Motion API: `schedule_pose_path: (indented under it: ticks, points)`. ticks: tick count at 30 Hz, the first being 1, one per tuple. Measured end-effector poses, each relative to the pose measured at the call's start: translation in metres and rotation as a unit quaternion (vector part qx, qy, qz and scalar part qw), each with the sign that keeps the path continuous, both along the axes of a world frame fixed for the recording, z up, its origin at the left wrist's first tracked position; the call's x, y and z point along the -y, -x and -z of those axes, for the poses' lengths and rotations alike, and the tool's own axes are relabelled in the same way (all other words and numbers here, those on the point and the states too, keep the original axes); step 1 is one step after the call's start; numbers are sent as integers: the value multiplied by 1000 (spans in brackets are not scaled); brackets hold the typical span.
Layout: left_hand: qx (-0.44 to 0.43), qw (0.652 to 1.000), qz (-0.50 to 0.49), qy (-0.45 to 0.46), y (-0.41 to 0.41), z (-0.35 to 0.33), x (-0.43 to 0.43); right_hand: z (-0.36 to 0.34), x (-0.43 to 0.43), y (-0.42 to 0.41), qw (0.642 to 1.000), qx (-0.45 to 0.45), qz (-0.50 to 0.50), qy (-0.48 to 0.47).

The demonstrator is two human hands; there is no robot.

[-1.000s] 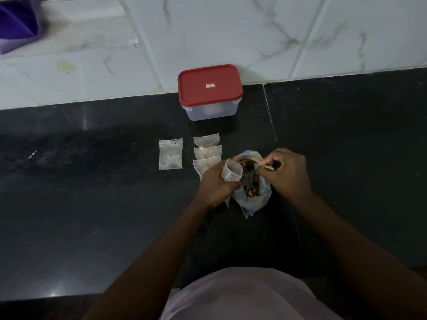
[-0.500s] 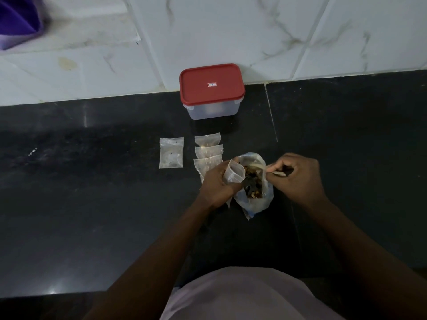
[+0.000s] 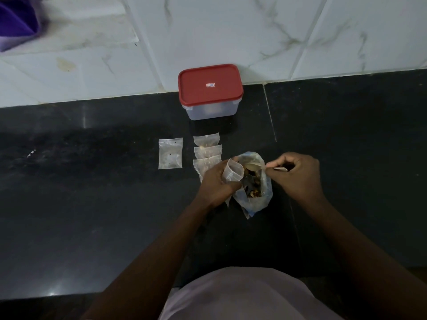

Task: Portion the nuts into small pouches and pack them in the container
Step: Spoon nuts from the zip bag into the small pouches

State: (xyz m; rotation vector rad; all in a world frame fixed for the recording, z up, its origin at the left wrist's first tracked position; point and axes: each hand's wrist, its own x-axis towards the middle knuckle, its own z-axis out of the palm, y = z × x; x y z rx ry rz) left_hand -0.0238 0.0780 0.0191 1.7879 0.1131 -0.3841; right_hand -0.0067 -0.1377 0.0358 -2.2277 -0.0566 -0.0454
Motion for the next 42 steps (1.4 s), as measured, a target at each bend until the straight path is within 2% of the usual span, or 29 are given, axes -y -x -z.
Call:
schedule_pose_path:
  ticks: [15, 19, 23, 25, 30, 35, 38, 42]
  points:
    - [-8, 1000, 15, -16, -2, 9, -4, 30, -16, -12, 988, 73, -47, 129]
    - [-7, 1000, 10, -12, -3, 11, -3, 26, -14, -8, 994, 31, -24, 101]
    - [-5, 1000, 11, -4, -3, 11, -2, 14, -7, -7, 997, -33, 54, 41]
    - [-5, 1000, 14, -12, -3, 13, 0, 10, -5, -5, 996, -33, 78, 21]
    - [-14, 999, 22, -28, -5, 13, 4, 10, -15, 1, 996, -36, 72, 44]
    - [-15, 999, 15, -25, -4, 13, 1, 7, -14, -2, 990, -81, 111, -43]
    - [-18, 1000, 8, -14, -4, 14, -1, 4, -10, -1, 991, -67, 103, -53]
    - [-8, 1000, 1, -18, -5, 14, -3, 5, -6, 3, 998, -2, 67, -10]
